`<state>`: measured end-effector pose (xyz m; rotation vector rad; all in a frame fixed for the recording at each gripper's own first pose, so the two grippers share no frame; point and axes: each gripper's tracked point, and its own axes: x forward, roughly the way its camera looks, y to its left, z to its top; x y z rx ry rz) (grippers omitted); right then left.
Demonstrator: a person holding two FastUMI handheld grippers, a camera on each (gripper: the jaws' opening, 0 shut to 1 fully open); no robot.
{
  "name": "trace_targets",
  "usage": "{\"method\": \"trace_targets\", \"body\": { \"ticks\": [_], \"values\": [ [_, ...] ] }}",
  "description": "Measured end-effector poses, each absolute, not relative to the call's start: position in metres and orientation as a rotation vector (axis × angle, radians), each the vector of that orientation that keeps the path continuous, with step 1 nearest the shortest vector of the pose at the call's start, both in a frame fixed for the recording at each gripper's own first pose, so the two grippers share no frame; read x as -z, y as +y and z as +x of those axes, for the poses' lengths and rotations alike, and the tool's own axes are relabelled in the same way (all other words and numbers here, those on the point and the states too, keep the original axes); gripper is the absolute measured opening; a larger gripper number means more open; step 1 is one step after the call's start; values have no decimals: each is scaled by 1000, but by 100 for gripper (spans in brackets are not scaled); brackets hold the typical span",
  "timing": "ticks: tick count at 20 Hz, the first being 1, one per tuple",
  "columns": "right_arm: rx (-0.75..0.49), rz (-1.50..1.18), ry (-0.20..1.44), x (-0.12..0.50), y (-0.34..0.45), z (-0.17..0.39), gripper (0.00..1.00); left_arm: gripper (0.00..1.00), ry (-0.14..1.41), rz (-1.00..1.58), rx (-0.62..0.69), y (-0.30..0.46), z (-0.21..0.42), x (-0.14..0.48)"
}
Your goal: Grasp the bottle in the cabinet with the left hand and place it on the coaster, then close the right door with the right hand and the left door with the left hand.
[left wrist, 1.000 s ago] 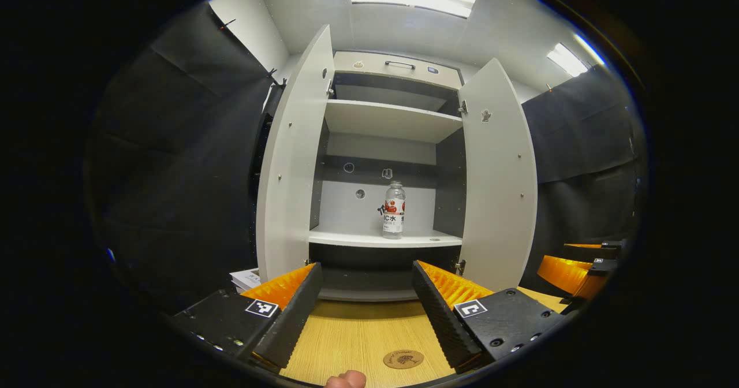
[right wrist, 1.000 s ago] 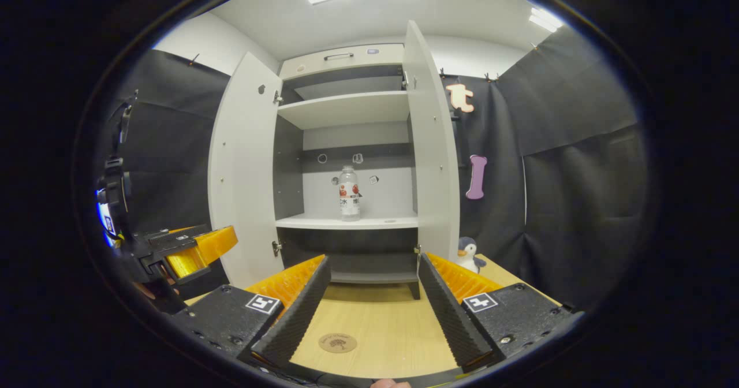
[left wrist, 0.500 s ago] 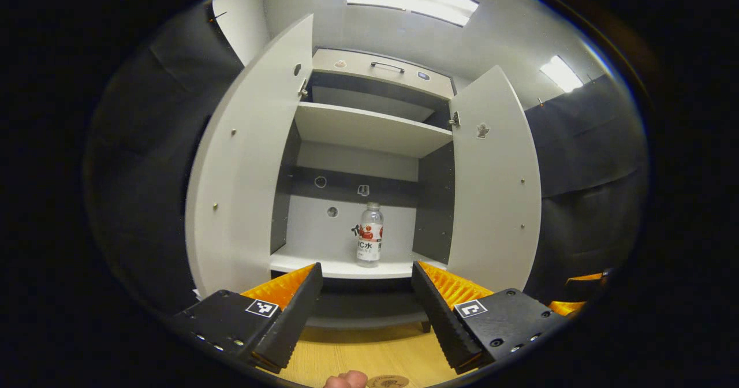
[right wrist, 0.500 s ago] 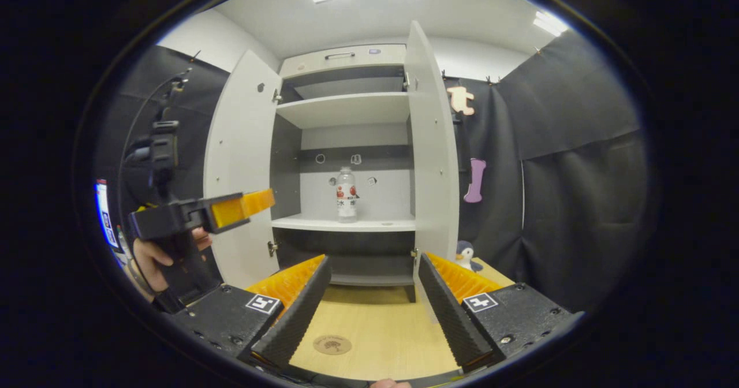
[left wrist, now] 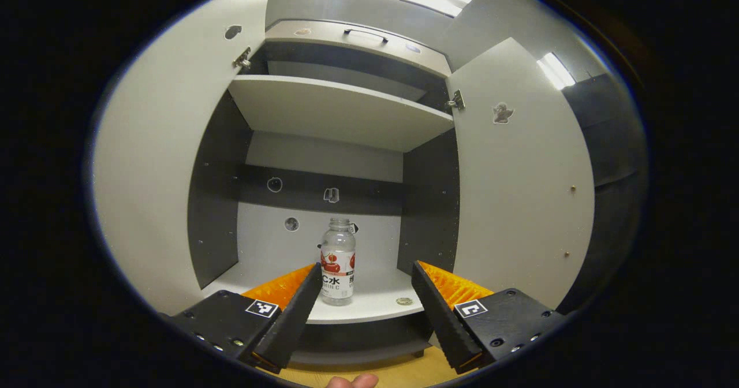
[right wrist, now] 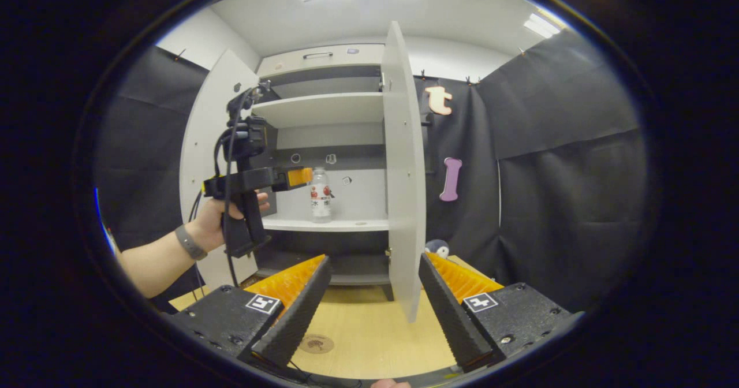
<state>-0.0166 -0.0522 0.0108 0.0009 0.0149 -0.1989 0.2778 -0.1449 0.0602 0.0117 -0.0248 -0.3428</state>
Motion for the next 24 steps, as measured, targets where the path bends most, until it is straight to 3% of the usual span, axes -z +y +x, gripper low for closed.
{"method": "trace_targets", "body": {
  "ticks": [1, 2, 10, 20, 23, 24],
  "values": [
    [213, 5, 20, -10, -56, -18, 100, 90, -9, 11, 330, -147, 294, -55],
    [224, 11, 24, -11, -59, -19, 100, 95, 3, 12, 316, -148, 310, -52],
    [329, 20, 28, -15, -81, -37, 100, 95, 88, 8, 222, -143, 409, -17],
    [366, 19, 35, -19, -93, -39, 100, 95, 71, 63, 164, -140, 446, -13],
    [351, 22, 38, -17, -92, -37, 99, 79, 74, 63, 164, -138, 445, -15],
    [345, 21, 42, -17, -92, -36, 100, 78, 78, 55, 174, -138, 442, -16]
  ]
}}
